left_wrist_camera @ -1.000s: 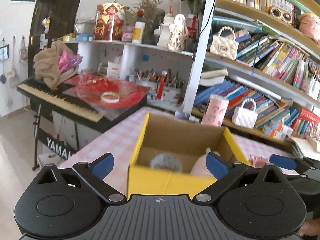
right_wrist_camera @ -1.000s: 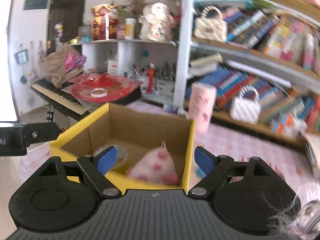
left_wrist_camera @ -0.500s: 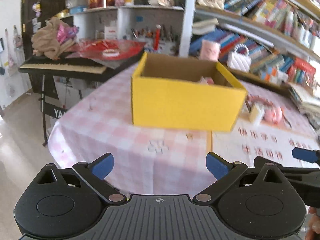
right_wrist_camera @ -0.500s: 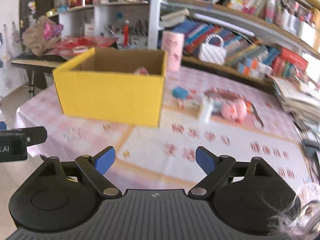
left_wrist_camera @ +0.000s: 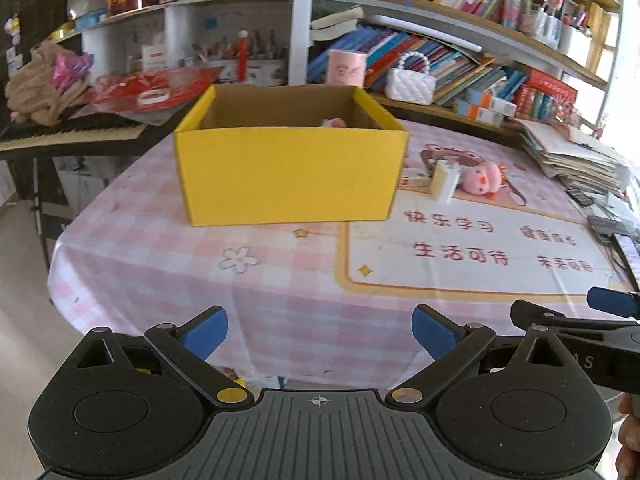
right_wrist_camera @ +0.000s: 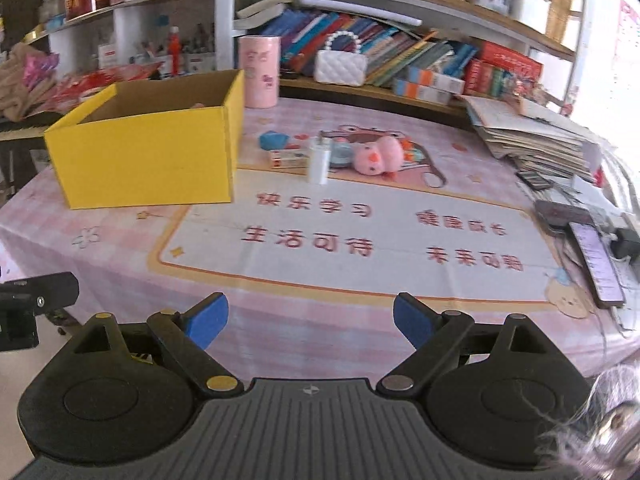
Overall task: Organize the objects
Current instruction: 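Withdraw both tools from the box toward the remaining items, then grasp the white charger with the left gripper while the right gripper grasps the pink plush chick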
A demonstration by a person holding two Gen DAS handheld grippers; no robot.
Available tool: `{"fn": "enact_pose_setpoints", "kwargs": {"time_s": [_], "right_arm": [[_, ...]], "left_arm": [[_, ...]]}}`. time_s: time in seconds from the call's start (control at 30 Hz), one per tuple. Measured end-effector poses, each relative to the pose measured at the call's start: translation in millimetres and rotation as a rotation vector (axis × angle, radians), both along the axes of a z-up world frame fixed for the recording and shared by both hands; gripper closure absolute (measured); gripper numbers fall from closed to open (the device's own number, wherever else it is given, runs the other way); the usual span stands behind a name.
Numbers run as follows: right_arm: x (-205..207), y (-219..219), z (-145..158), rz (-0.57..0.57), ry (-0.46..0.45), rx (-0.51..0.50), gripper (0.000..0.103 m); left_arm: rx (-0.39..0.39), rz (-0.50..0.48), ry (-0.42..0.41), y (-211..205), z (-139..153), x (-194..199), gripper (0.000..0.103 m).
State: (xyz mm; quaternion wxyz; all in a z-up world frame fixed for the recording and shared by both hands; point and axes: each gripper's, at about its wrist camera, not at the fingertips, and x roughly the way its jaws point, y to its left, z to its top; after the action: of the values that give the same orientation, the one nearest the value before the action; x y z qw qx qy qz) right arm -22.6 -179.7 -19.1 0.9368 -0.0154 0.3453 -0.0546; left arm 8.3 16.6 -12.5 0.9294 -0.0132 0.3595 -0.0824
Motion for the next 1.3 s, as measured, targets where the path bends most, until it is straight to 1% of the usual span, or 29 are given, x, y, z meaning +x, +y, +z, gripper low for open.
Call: {"fn": "enact_pose_setpoints", "kwargs": {"time_s": [0.33, 0.5, 0.6, 1.0, 1.27, 1.3], "right_arm": [[-9, -45, 1, -0.12, 0.002, -0.01, 0.012], [-3, -71, -1, -0.172, 0.018, -0.003, 0.01], [5, -84, -2, -0.189, 0.026, 0.002, 0.01], [55, -126, -2, -0.144, 0.037, -0.007, 0.01], [90, -161, -2, -0.109, 0.018, -0.012, 0.01], [94, -165, -1, -0.105, 0.009, -0.009, 0.01]], "left_arm": [[-0.012, -0.117, 0.012, -52, -1, 15, 0.003], [-0.008, -0.169, 0.024, -77, -2, 26, 0.003], [-0.007, -0.172, 0.025, -88, -2, 35, 0.003], [-0.014, -0.146, 0.041, -129, -6, 75, 0.003], [-0.018, -0.141, 0.013, -166, -7, 104, 0.005], [-0.013, -0.143, 0.008, -172, -7, 107, 0.007]]}}
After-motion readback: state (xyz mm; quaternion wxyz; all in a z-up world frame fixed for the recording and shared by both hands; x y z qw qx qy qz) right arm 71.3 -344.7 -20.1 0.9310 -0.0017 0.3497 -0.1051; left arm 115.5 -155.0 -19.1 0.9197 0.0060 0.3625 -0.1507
